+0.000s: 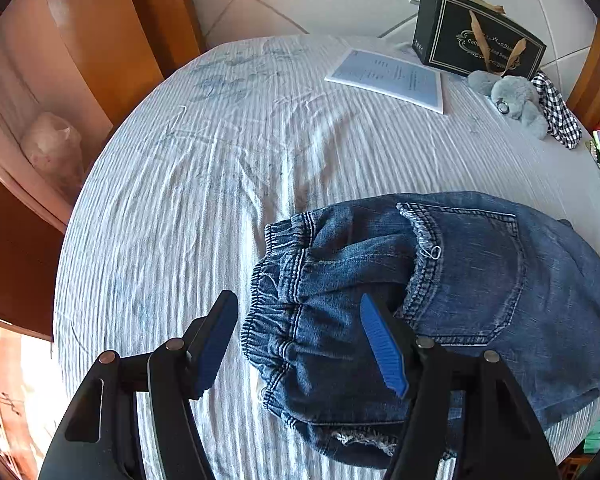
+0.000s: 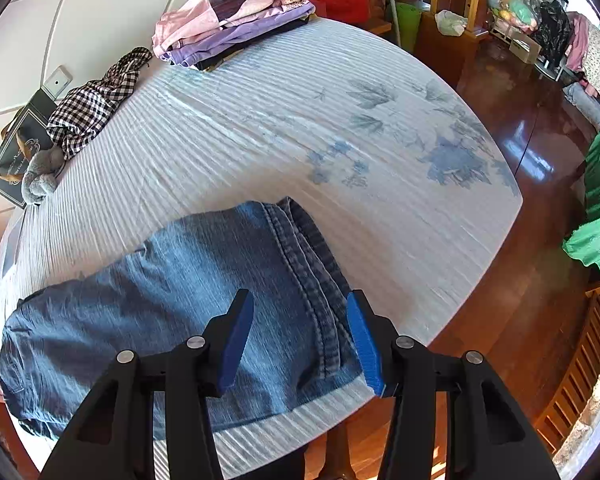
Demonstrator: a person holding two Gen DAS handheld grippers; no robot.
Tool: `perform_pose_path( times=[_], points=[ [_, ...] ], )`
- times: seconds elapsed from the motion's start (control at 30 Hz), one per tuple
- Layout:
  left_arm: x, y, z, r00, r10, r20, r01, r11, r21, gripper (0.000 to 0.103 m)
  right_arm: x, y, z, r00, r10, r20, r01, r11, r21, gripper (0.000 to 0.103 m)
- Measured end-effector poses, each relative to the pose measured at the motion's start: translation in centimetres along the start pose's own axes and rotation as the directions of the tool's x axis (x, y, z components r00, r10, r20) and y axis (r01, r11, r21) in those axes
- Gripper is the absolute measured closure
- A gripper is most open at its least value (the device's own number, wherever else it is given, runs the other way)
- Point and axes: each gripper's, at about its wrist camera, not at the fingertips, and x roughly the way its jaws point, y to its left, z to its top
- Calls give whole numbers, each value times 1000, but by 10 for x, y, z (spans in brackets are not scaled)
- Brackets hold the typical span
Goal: Fold clothes
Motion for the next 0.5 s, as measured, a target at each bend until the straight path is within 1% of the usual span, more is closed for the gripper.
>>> perform_pose_path(
  times=[0.07, 0.1, 0.13, 0.17, 0.23, 0.3, 0.33, 0.37, 0.4, 0.43, 0.47, 0.5],
  points=[
    [7, -2, 0, 1000, 9, -12, -9, 1000, -5, 38, 5, 5, 8, 1000, 11, 5, -11, 1000, -3, 55],
    [10, -3, 0, 1000, 13, -18, -13, 1000, -8, 38, 8, 7, 12, 1000, 15, 3, -15, 1000, -3, 52],
    [13, -4, -1, 1000, 18, -24, -18, 1000, -10, 38, 12, 8, 15, 1000, 10, 1, -10, 1000, -4, 45],
    [17, -5, -1, 999, 22, -29, -22, 1000, -13, 38, 17, 10, 18, 1000, 2, -2, -2, 1000, -5, 41],
    [23, -7, -1, 999, 31, -41, -31, 999, -18, 38, 29, 13, 22, 1000, -24, -13, 23, 1000, -3, 25],
    [30, -8, -1, 998, 39, -53, -41, 999, -23, 41, 43, 15, 22, 999, -37, -32, 37, 999, 3, 24],
    [34, -9, -1, 997, 44, -59, -45, 999, -25, 52, 48, 18, 20, 999, -16, -41, 16, 1000, -6, 33],
    [37, -10, -2, 997, 48, -65, -50, 998, -27, 61, 52, 21, 17, 999, -3, -50, 2, 1000, -19, 52],
    [40, -11, -2, 996, 52, -71, -54, 998, -30, 63, 54, 24, 14, 998, -25, -56, 22, 999, -50, 98],
    [44, -12, -2, 995, 56, -77, -59, 998, -32, 67, 56, 28, 10, 997, -47, -62, 42, 996, -81, 96],
    [46, -13, -2, 995, 58, -81, -61, 997, -36, 72, 56, 30, 8, 996, -64, -59, 58, 993, -100, 96],
    [41, -11, 0, 996, 48, -70, -52, 997, -54, 75, 48, 24, 10, 998, -59, -23, 57, 996, -64, 96]
  ],
)
